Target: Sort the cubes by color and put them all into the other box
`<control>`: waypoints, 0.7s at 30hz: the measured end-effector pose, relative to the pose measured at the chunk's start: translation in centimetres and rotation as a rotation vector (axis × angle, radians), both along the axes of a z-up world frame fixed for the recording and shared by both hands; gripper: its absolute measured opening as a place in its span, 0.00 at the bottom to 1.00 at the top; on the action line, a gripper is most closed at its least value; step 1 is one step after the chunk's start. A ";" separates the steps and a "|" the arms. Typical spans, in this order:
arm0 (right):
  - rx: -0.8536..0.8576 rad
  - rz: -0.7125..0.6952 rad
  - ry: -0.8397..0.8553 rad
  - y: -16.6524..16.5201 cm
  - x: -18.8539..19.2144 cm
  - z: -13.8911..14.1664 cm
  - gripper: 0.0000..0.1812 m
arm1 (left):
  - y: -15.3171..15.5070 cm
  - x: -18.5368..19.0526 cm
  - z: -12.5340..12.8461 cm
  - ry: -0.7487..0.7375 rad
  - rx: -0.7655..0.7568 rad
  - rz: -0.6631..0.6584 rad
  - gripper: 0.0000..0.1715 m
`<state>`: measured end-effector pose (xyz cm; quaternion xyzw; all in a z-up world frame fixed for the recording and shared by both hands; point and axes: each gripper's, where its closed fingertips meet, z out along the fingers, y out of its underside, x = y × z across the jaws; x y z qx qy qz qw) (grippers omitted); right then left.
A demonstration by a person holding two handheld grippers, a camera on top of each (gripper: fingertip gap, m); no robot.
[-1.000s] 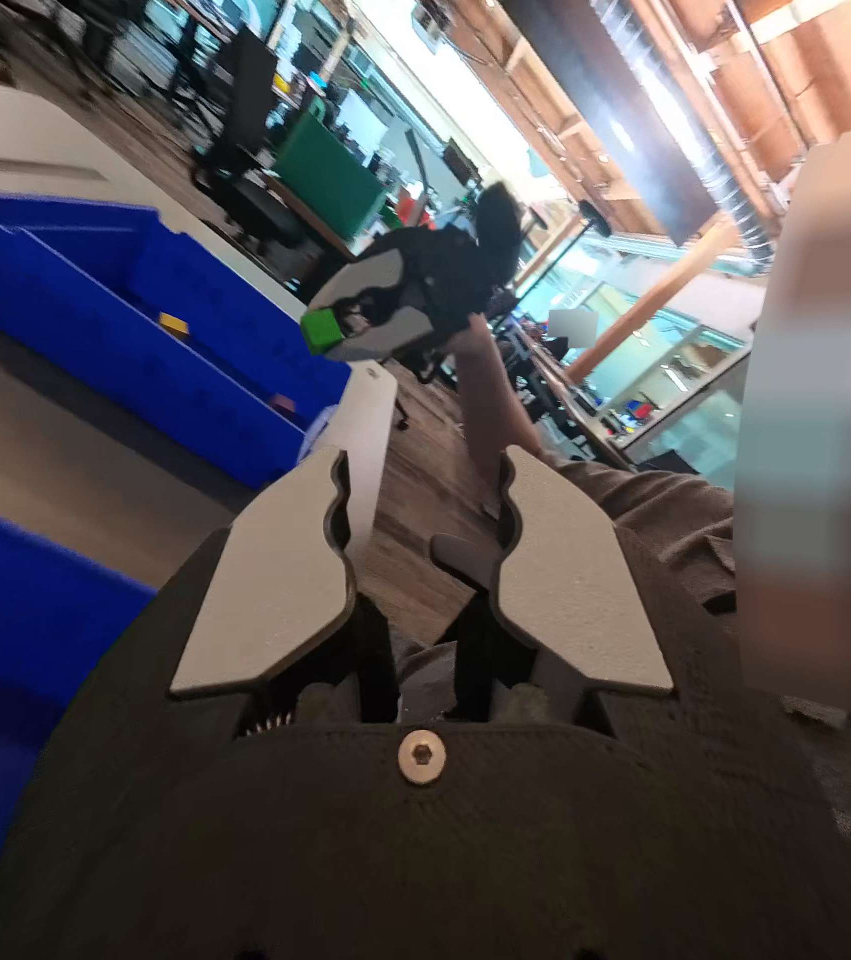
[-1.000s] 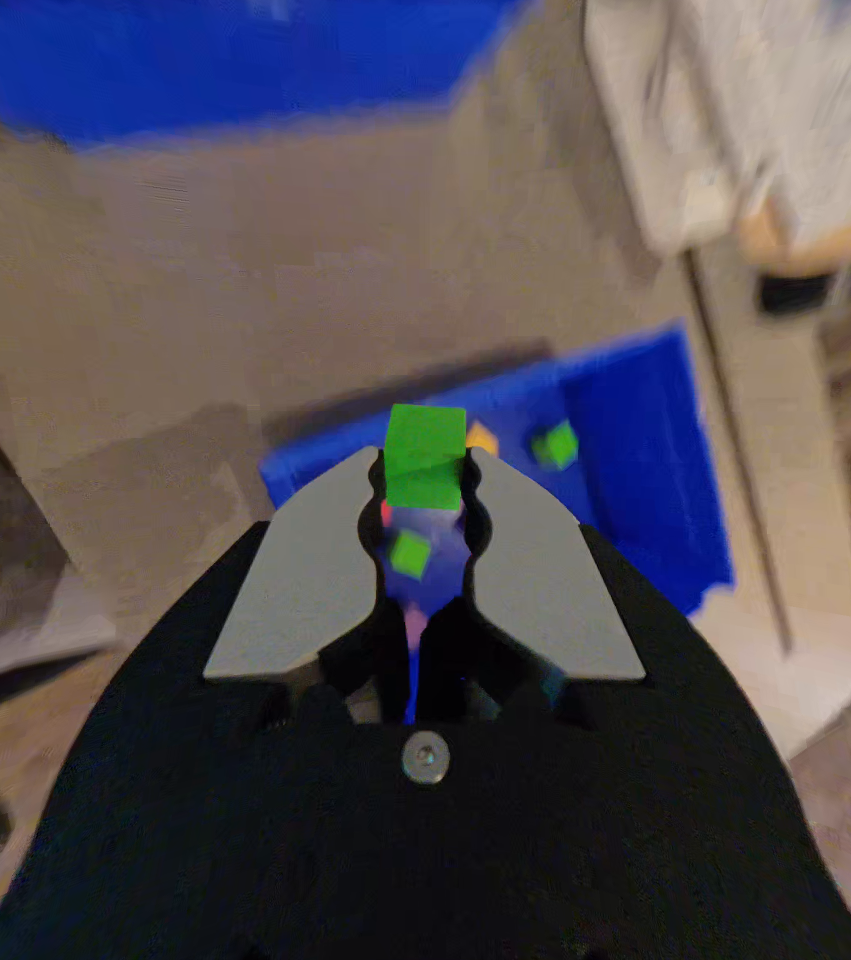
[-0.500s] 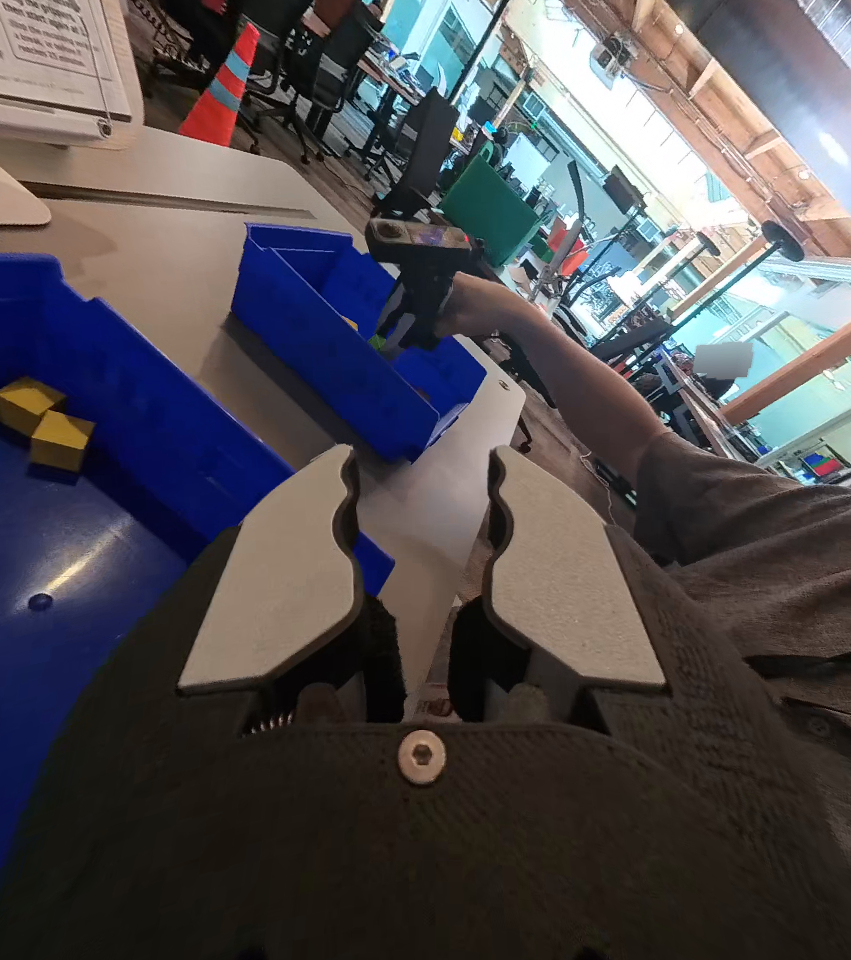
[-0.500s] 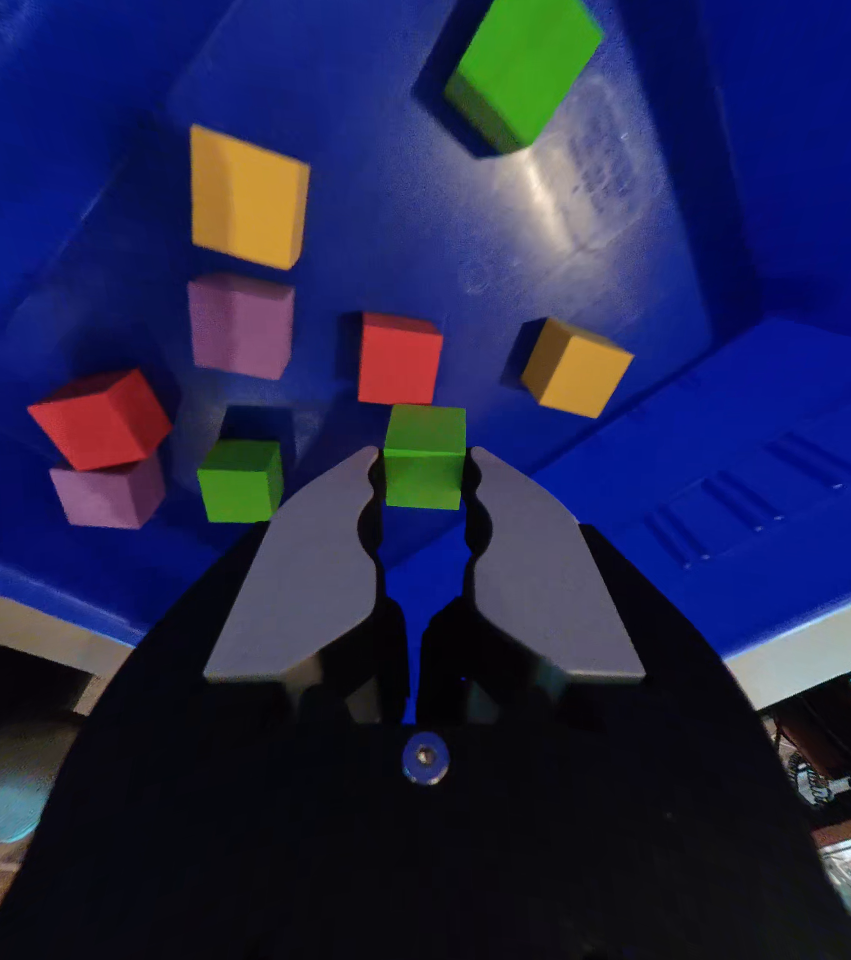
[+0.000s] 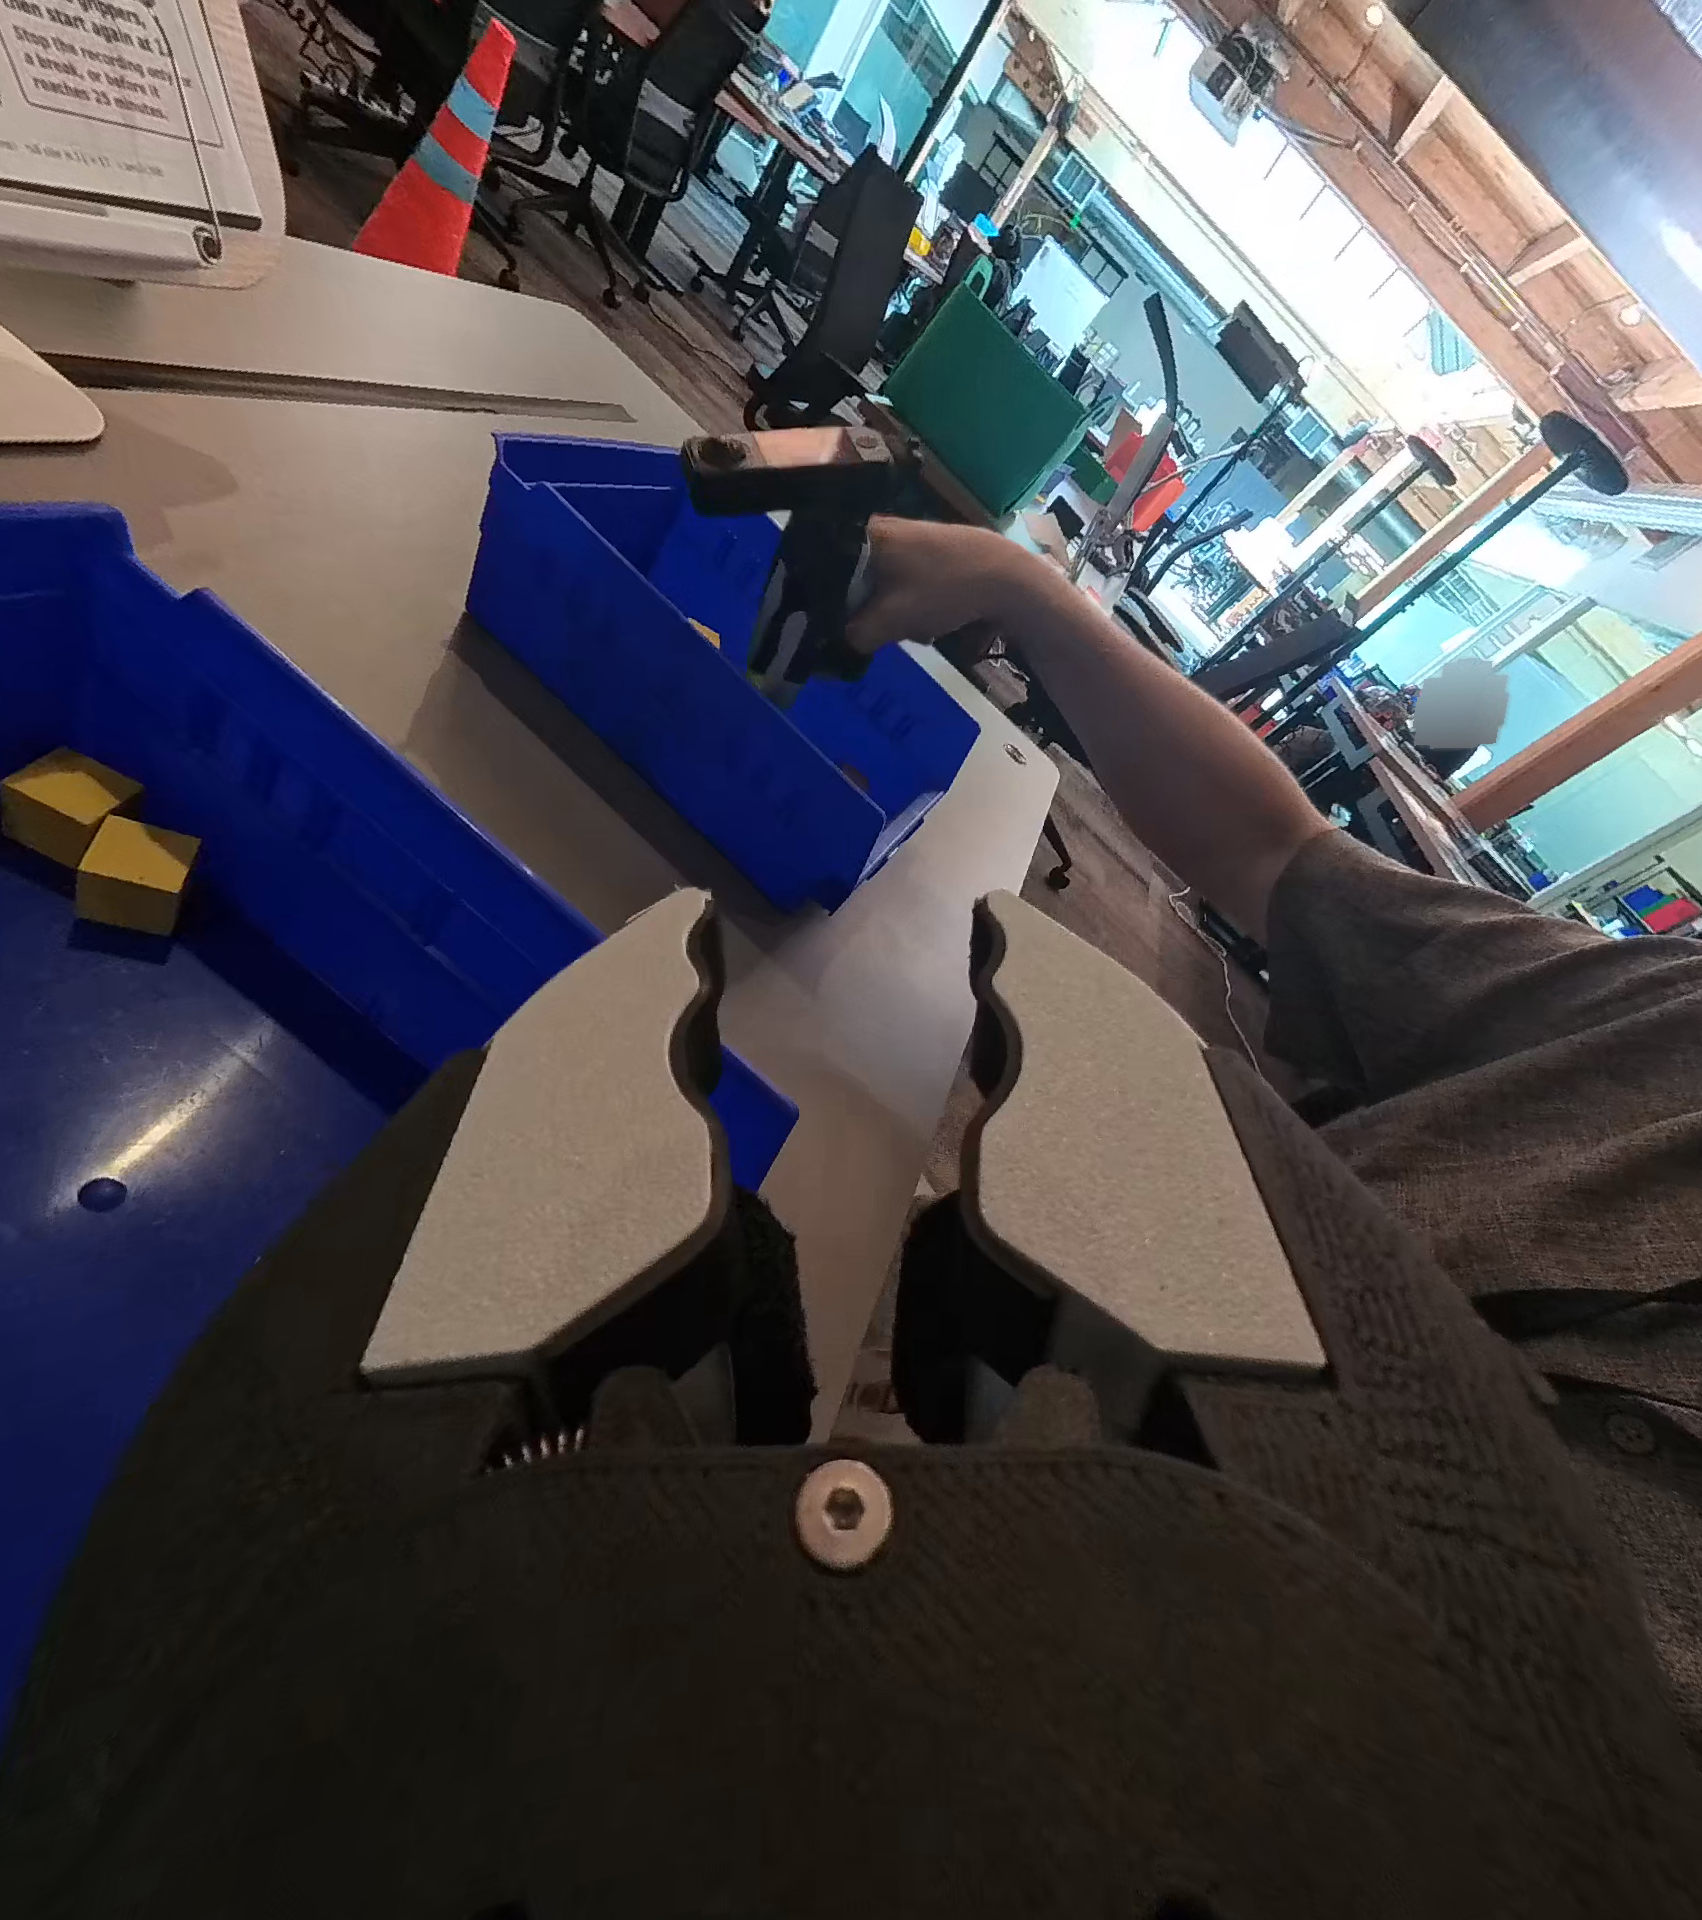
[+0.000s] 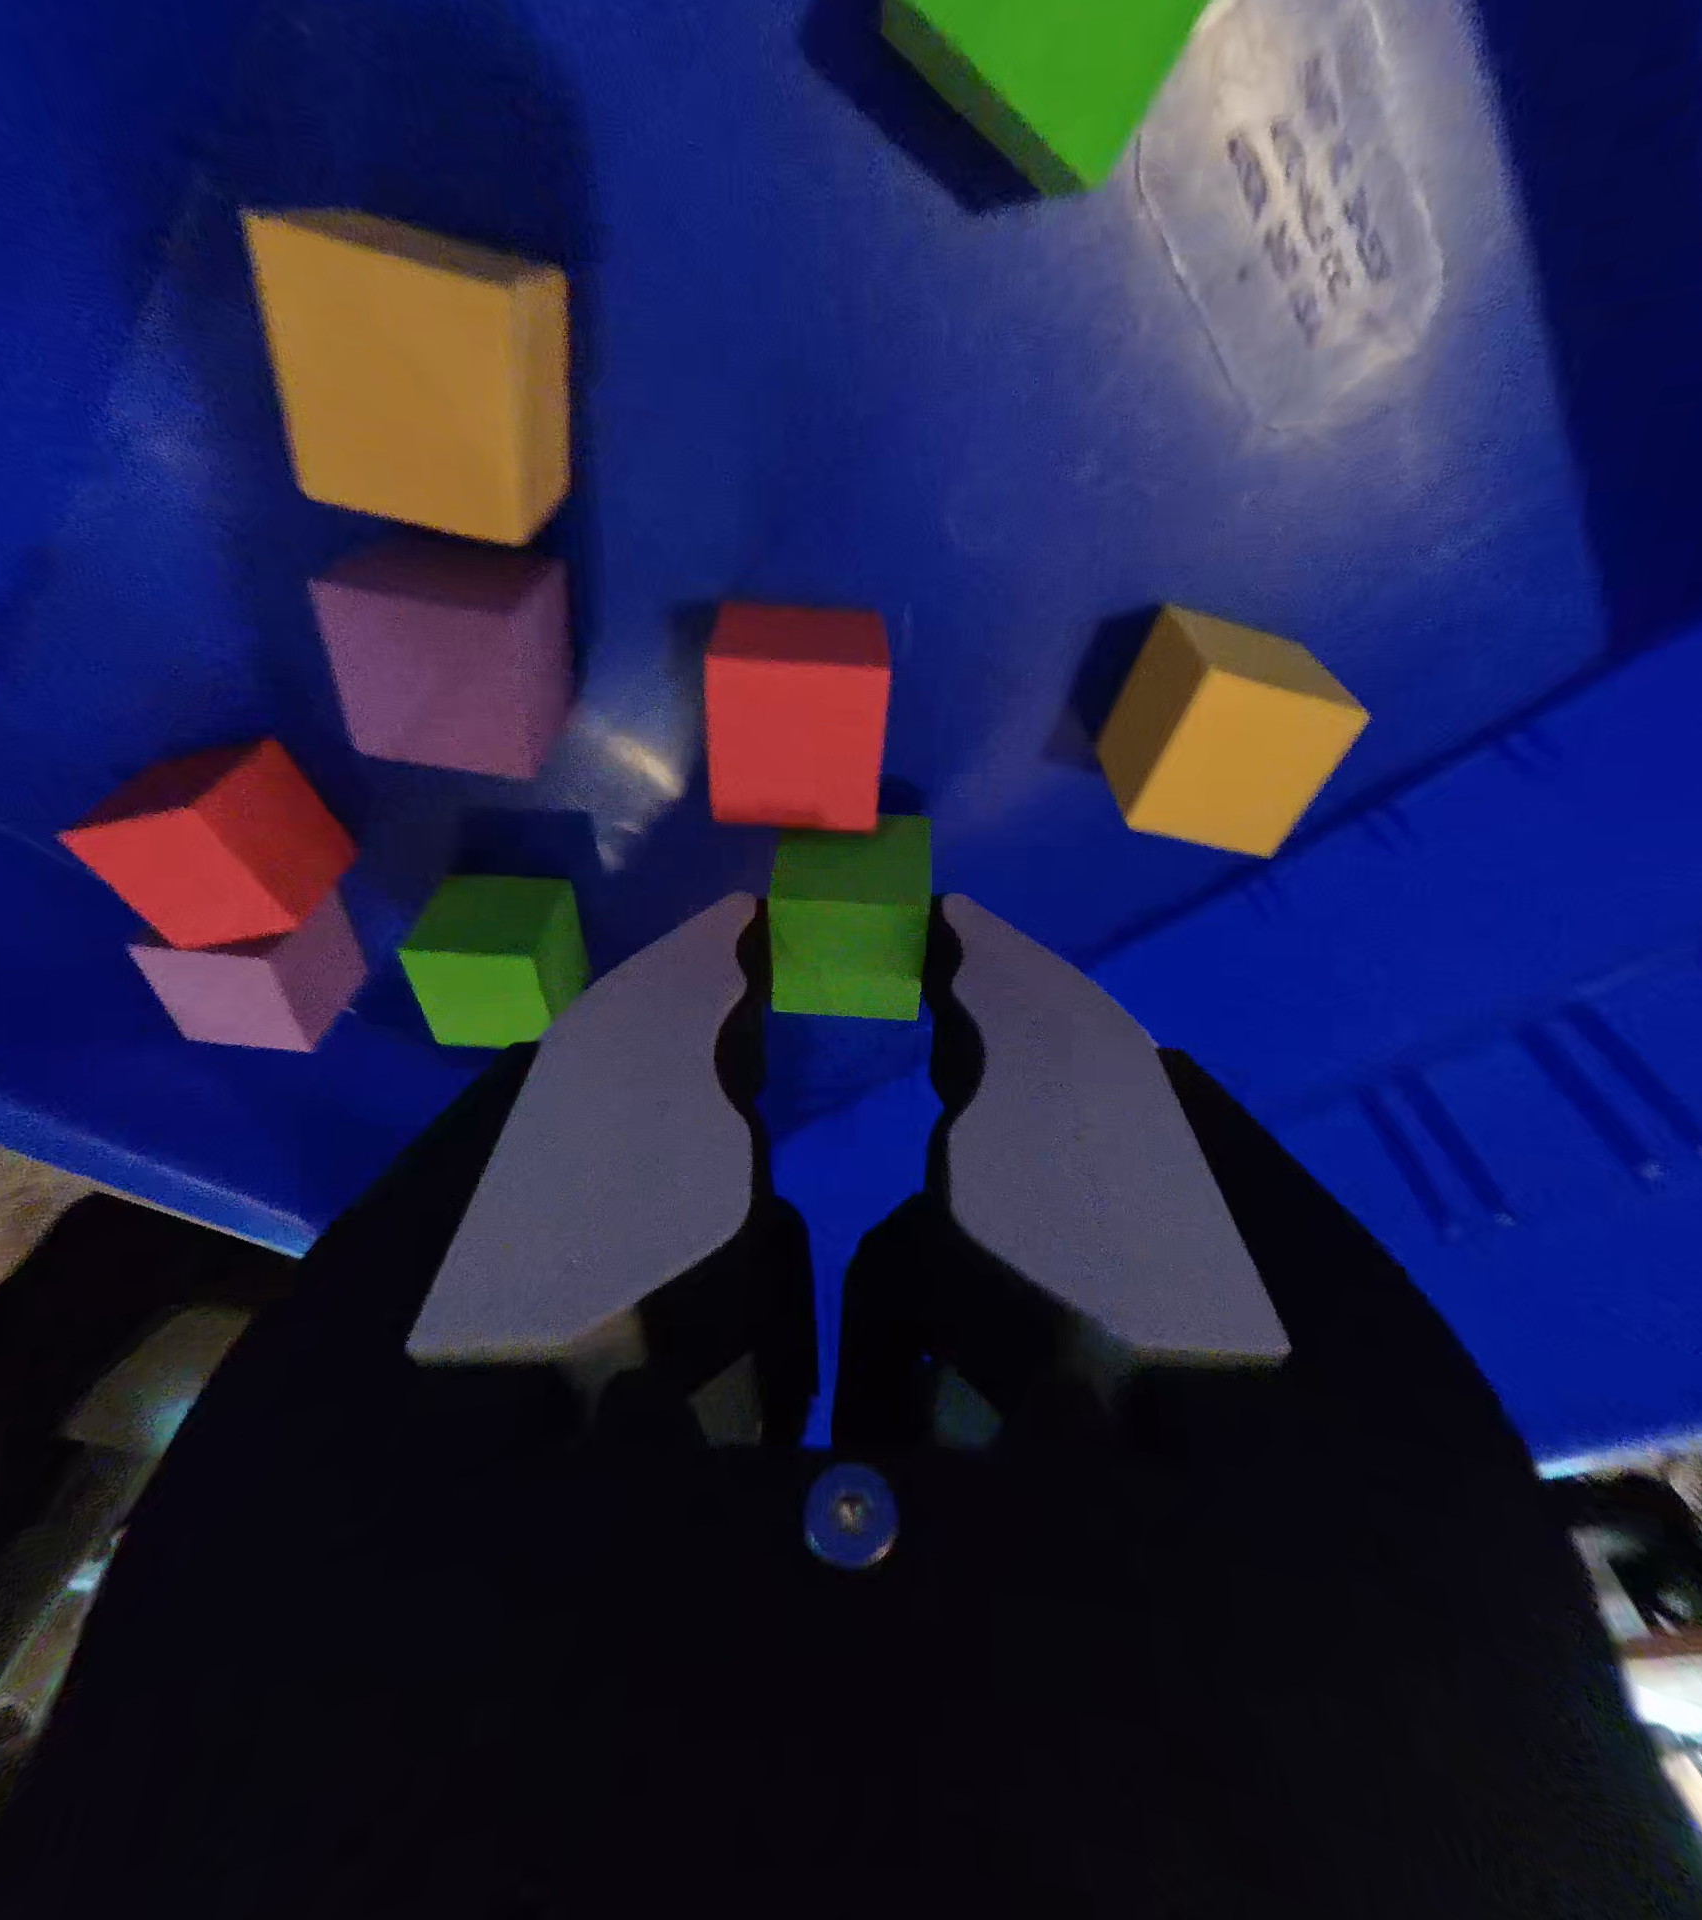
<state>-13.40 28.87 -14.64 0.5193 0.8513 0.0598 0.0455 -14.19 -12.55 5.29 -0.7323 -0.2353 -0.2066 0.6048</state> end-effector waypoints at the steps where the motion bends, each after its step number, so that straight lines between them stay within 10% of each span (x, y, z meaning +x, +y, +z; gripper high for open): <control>1: -0.019 -0.007 0.017 -0.3 -0.4 -0.1 0.16 | 0.1 0.0 -0.1 0.000 -0.004 -0.001 0.27; 15: -0.033 -0.047 -0.006 -0.1 -1.3 -1.3 0.18 | 0.0 -0.1 -0.5 0.014 -0.041 0.015 0.25; 21: -0.049 -0.068 0.000 -0.1 -1.3 -0.4 0.31 | -2.2 -5.9 -2.9 0.105 -0.326 0.234 0.30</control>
